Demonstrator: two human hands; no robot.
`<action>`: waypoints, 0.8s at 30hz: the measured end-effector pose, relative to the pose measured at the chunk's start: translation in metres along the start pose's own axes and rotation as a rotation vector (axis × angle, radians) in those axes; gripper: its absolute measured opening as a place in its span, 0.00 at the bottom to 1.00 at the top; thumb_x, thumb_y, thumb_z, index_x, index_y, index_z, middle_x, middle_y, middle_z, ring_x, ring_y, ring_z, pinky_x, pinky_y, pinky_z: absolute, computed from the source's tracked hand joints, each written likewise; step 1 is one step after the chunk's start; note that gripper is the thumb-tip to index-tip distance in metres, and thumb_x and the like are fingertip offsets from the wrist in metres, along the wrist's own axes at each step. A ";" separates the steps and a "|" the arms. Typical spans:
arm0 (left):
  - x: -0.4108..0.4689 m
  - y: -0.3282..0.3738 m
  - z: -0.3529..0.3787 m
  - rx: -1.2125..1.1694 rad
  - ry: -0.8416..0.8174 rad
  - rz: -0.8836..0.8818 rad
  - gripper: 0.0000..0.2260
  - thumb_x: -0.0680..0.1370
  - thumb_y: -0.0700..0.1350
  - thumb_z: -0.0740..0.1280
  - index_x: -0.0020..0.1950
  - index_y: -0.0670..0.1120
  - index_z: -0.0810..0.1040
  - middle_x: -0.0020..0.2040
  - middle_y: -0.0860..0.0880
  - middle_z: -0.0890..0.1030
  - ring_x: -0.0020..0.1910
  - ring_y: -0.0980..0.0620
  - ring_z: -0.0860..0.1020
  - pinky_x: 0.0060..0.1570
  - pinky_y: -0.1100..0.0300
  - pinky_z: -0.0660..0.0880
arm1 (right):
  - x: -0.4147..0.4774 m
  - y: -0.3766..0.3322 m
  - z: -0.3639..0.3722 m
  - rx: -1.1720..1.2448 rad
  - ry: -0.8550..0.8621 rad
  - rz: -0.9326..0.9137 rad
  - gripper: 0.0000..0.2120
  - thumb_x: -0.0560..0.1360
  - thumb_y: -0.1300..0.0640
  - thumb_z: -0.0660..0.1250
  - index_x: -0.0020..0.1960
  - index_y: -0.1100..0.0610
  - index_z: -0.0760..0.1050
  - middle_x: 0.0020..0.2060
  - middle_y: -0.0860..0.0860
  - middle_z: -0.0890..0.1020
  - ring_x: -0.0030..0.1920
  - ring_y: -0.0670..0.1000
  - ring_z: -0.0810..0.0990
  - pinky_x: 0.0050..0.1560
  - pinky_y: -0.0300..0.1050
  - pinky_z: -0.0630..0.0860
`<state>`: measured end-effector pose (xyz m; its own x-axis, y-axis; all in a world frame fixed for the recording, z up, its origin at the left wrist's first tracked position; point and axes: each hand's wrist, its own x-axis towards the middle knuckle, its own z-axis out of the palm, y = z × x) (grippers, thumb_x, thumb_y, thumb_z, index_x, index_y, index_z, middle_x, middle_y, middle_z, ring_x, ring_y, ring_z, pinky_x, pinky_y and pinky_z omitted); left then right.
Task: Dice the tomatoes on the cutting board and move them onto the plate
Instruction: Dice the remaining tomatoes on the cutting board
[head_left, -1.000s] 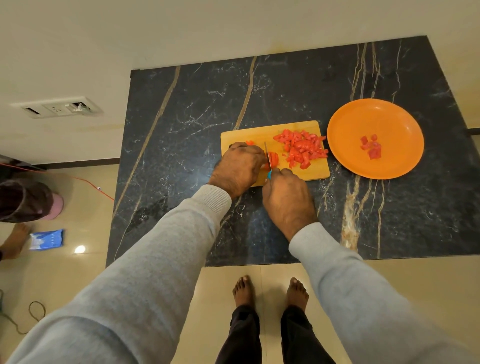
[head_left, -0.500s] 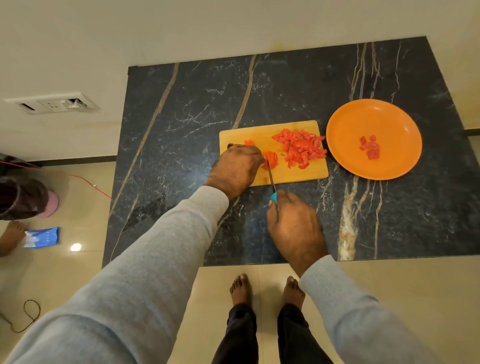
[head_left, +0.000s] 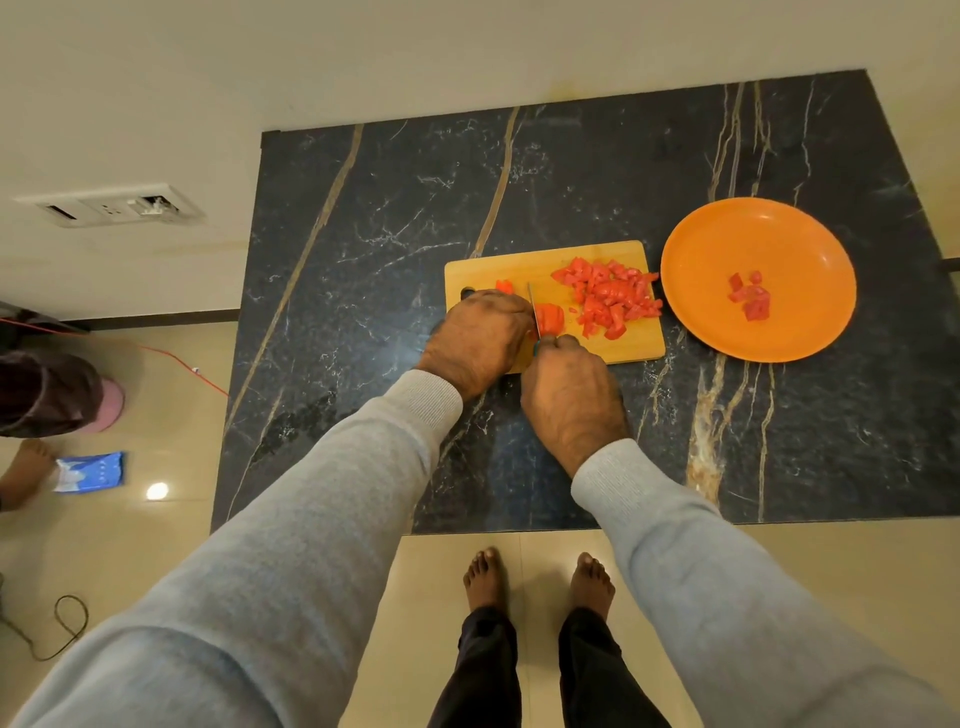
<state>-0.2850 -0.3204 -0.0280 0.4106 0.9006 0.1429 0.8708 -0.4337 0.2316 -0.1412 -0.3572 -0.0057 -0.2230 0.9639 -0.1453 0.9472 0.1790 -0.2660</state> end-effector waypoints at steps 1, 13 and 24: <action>0.000 -0.001 0.000 0.004 -0.001 0.004 0.11 0.80 0.43 0.65 0.54 0.43 0.88 0.54 0.44 0.87 0.54 0.41 0.84 0.60 0.45 0.80 | 0.000 0.000 0.000 0.001 0.000 0.000 0.13 0.78 0.58 0.62 0.59 0.64 0.77 0.50 0.60 0.80 0.45 0.63 0.82 0.40 0.52 0.76; 0.007 -0.006 0.002 -0.005 -0.027 -0.020 0.10 0.81 0.39 0.66 0.56 0.41 0.86 0.54 0.43 0.86 0.53 0.40 0.84 0.60 0.46 0.80 | -0.067 0.028 0.005 0.224 0.048 0.018 0.18 0.84 0.51 0.58 0.66 0.59 0.76 0.51 0.55 0.80 0.46 0.54 0.80 0.45 0.49 0.80; 0.031 0.001 -0.013 0.112 -0.241 -0.036 0.20 0.80 0.41 0.68 0.72 0.54 0.76 0.67 0.52 0.81 0.66 0.45 0.75 0.68 0.41 0.68 | -0.055 0.052 0.008 0.206 0.065 0.065 0.17 0.83 0.48 0.57 0.63 0.58 0.76 0.49 0.54 0.80 0.45 0.55 0.80 0.45 0.52 0.79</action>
<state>-0.2746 -0.2933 -0.0107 0.4196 0.9022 -0.0998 0.9050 -0.4074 0.1224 -0.0817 -0.4022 -0.0188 -0.1418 0.9839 -0.1087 0.8906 0.0788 -0.4479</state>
